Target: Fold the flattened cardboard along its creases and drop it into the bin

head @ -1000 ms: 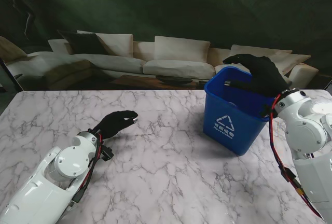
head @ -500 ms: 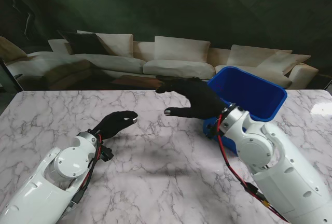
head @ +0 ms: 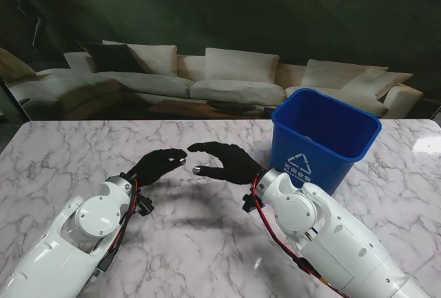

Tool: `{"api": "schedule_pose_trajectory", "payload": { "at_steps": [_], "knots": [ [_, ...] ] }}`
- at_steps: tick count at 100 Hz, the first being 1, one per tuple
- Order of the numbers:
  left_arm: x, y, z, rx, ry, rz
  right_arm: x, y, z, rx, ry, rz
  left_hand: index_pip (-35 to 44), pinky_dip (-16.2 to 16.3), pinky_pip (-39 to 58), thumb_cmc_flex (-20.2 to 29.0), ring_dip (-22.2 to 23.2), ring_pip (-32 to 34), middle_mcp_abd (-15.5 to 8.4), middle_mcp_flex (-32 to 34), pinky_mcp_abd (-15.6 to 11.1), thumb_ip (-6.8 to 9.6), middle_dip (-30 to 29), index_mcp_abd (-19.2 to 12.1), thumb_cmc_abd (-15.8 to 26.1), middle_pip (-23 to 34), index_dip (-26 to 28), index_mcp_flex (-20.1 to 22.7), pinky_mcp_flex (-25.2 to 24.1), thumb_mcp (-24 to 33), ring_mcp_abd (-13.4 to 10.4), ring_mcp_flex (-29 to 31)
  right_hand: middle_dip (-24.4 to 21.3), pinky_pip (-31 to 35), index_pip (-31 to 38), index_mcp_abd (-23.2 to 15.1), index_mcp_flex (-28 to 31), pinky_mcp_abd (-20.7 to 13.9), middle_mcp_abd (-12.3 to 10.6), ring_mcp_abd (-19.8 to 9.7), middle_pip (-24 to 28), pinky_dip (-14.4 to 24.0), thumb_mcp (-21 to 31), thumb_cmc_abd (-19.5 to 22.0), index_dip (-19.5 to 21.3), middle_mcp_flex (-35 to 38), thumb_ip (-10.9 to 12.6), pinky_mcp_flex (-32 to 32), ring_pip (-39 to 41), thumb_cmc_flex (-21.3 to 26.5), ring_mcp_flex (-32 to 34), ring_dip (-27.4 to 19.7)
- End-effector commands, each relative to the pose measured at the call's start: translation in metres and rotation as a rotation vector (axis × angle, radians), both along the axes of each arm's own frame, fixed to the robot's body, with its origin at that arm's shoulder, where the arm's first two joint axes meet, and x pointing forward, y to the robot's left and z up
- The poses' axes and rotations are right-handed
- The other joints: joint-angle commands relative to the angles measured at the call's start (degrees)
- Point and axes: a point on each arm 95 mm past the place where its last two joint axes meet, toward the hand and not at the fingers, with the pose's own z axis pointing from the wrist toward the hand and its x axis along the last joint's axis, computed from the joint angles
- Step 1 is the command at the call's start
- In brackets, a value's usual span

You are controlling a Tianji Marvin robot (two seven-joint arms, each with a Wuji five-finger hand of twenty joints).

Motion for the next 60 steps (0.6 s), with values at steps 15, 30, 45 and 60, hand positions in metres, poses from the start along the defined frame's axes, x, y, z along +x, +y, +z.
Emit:
{"api": "schedule_pose_trajectory", "payload": {
  "at_steps": [15,30,45,60],
  "knots": [
    [-0.004,-0.017,-0.002,-0.034,0.026,-0.002,-0.005,-0.008,-0.044,-0.026,0.129,-0.074,-0.72,1.25,-0.15,-0.75,-0.15,-0.78,-0.1,-1.41,0.16,1.64,0.62,0.58,2.91,0.07,-0.85,-0.93,-0.66,-0.27,-0.38,-0.93,-0.01,-1.48,-1.06,0.56,-2.38,-0.19,-0.42,-0.19,-0.38,-1.13,-2.01,2.26,1.71,-2.34,1.47,-1.41,-1.69,1.19,-2.08,-0.9],
    [-0.006,-0.02,-0.012,-0.042,0.053,0.013,-0.009,-0.019,-0.065,-0.031,0.183,-0.144,-0.61,1.32,-0.13,-0.7,-0.19,-0.87,-0.26,-1.49,0.03,1.65,0.72,0.58,2.97,0.09,-0.68,-1.06,-0.76,-0.29,-0.59,-1.22,-0.05,-1.89,-1.31,1.11,-2.41,-0.59,-0.3,-0.34,0.55,-1.33,-11.68,7.64,3.48,-3.22,2.69,-1.65,-1.76,11.45,-2.52,-0.99],
    [-0.008,-0.022,-0.023,-0.058,0.069,0.034,-0.01,-0.034,-0.07,-0.009,0.189,-0.203,-0.49,1.34,-0.23,-0.59,-0.17,-0.88,-0.38,-1.34,-0.03,1.66,0.88,0.72,3.12,0.18,-0.49,-1.08,-1.01,-0.26,-0.62,-1.39,0.17,-1.74,-0.85,0.61,-1.63,-0.63,-0.74,-0.47,0.92,-1.08,-15.83,8.22,3.57,-2.78,2.93,-1.25,-1.63,13.9,-2.3,-0.94],
    [-0.009,-0.021,-0.03,-0.064,0.088,0.039,-0.01,-0.046,-0.066,0.014,0.167,-0.239,-0.36,1.37,-0.33,-0.5,-0.15,-0.88,-0.32,-1.16,-0.03,1.65,1.02,0.76,3.07,0.22,-0.27,-0.9,-1.14,-0.28,-0.57,-1.49,0.19,-1.36,-0.54,0.1,-1.15,-0.52,-1.43,-0.88,1.04,-0.77,-16.01,7.3,3.6,-1.9,3.07,-0.74,-1.46,13.7,-1.85,-0.86]
  ]
}}
